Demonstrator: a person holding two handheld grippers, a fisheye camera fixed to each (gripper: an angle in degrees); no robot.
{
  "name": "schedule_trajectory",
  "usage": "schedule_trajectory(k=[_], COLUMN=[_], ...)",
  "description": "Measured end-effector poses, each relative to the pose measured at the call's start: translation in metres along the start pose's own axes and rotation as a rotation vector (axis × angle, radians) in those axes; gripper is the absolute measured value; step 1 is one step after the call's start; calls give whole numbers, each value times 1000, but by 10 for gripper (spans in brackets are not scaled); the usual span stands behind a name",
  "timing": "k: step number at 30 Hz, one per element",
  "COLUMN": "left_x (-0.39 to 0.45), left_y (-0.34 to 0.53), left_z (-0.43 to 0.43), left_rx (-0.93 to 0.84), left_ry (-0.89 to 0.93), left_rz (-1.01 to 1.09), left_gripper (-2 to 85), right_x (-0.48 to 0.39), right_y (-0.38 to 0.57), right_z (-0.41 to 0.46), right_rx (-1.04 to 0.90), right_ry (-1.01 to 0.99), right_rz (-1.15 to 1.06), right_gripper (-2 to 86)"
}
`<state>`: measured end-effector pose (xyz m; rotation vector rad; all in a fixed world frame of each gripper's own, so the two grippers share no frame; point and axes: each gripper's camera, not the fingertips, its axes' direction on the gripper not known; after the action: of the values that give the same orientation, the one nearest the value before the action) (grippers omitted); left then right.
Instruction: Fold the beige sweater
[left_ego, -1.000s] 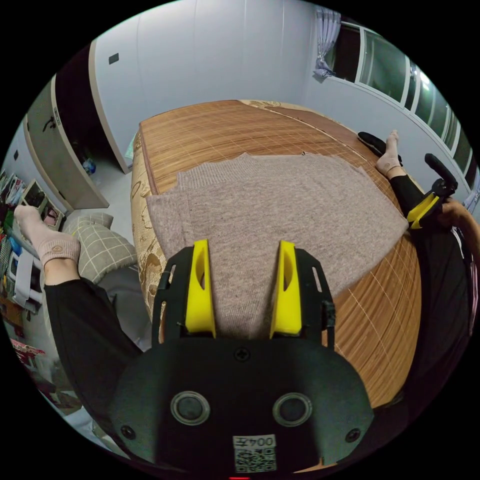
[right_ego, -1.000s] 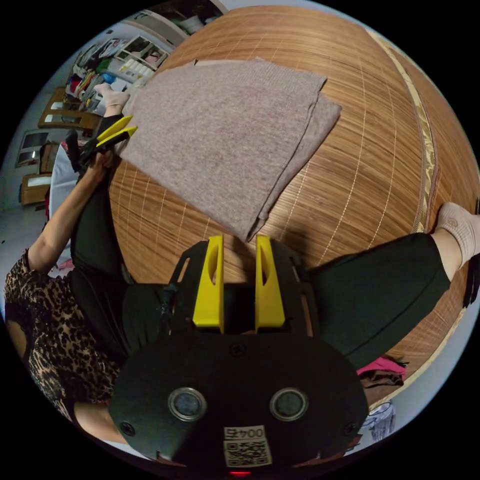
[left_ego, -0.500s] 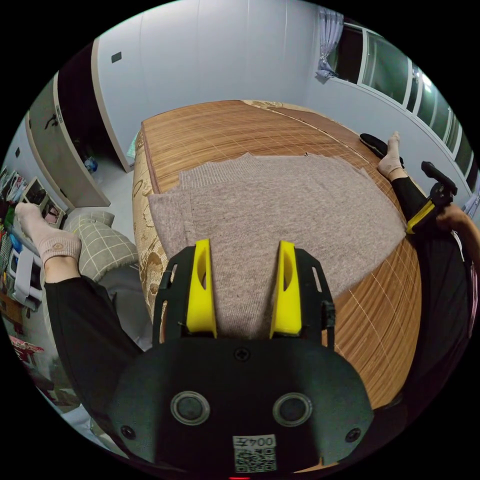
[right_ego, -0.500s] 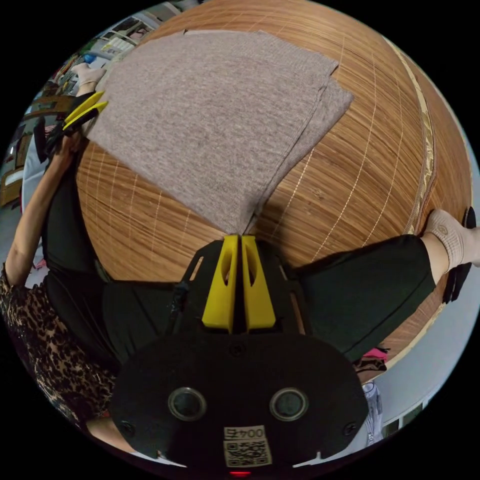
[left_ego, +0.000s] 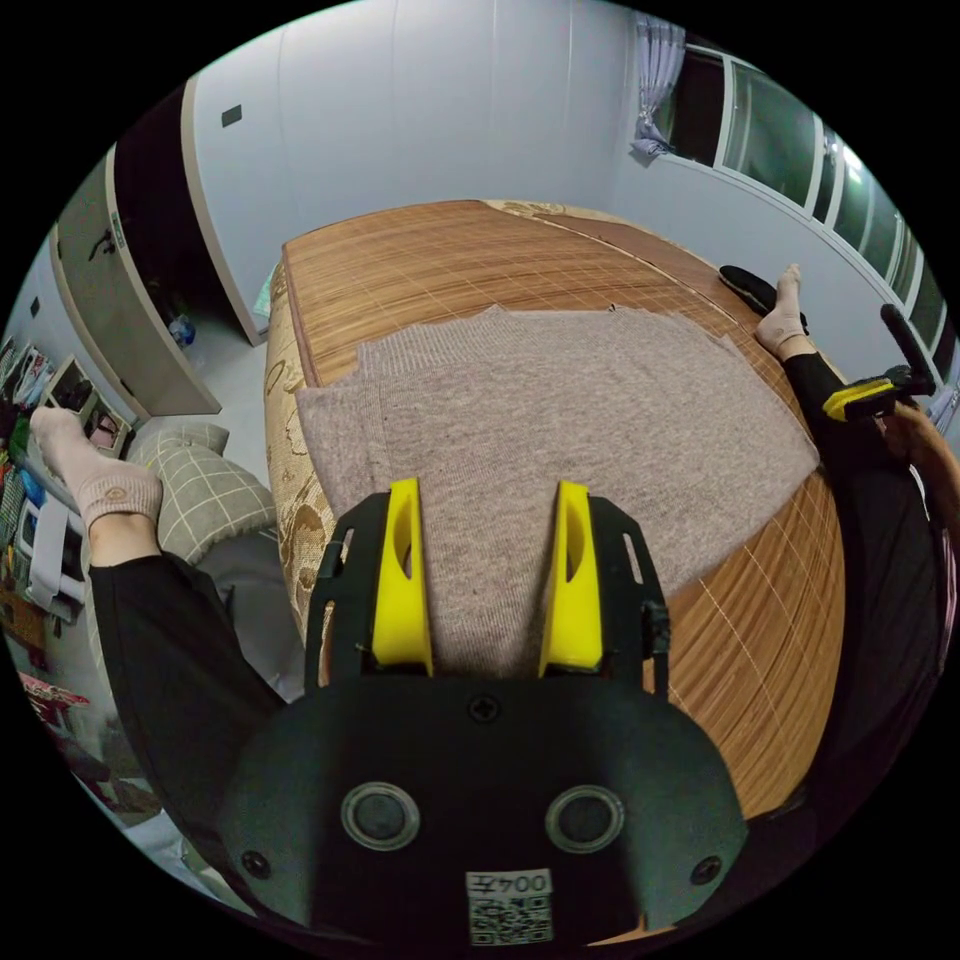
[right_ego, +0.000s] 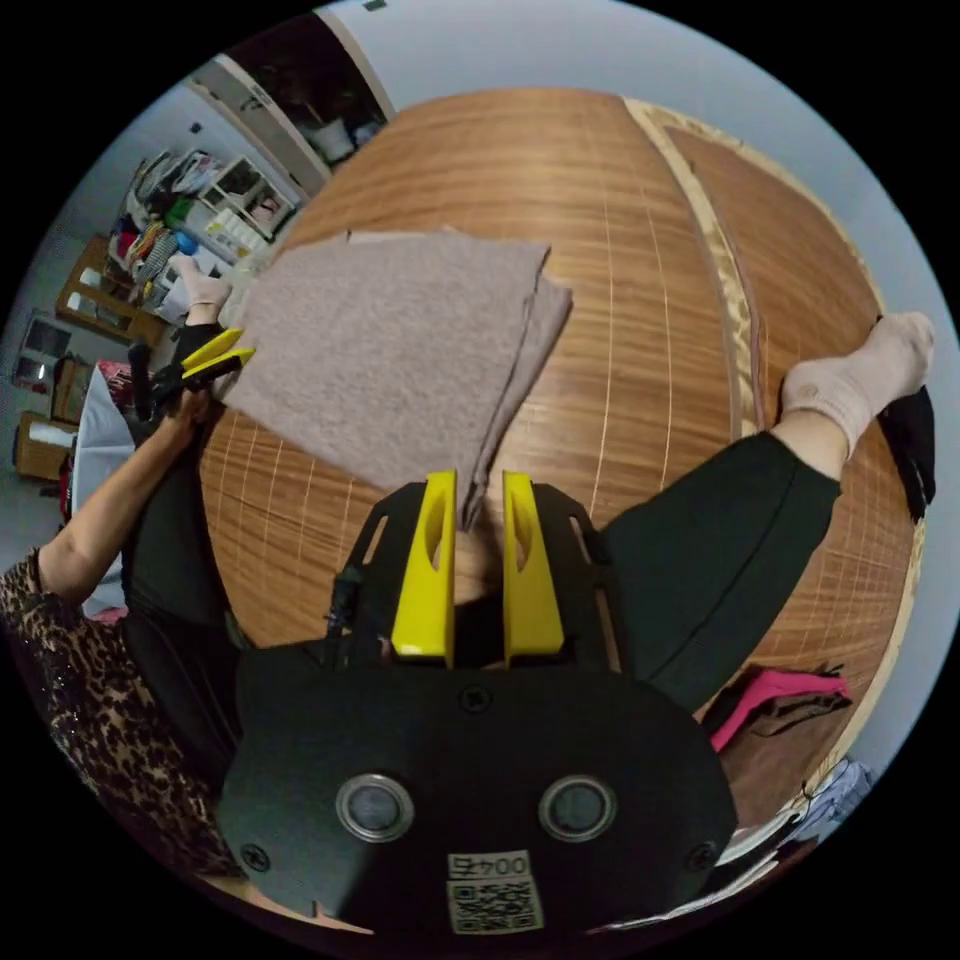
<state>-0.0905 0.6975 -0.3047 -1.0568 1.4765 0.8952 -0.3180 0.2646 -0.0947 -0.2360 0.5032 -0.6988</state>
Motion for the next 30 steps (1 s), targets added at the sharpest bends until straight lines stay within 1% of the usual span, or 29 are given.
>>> schedule_trajectory(k=[2,4,10,11,18,24,28,30], left_x=[0,0,-2,-2,-3,2,1,-4], left_y=[-2,-3,-8,-9,-15,-15,-19,-21], left_z=[1,2,5,5,9,6,4,-1], left_rx=[0,1,3,3,1,-3,-14,-15], left_ry=[-1,-1,1,2,9,28,46,68], left_rz=[0,1,-1,-3,-3,24,22,-9], left_gripper=[174,175,174,174,176,180,184,189], right_x=[-21,-35,-52,-52,-34,-25,-9,1], right_y=[-4,-10,-4,5,20,32,40,45], right_z=[3,14,67,68,70,69,64,54], right_rx=[50,60,56,122,146,70,66,104], right_ry=[-1,-14,156,170,140,157,104,79], right_rz=[-50,-56,35,24,50,64,67,98], right_gripper=[84,93,109,110,107,111,119,125])
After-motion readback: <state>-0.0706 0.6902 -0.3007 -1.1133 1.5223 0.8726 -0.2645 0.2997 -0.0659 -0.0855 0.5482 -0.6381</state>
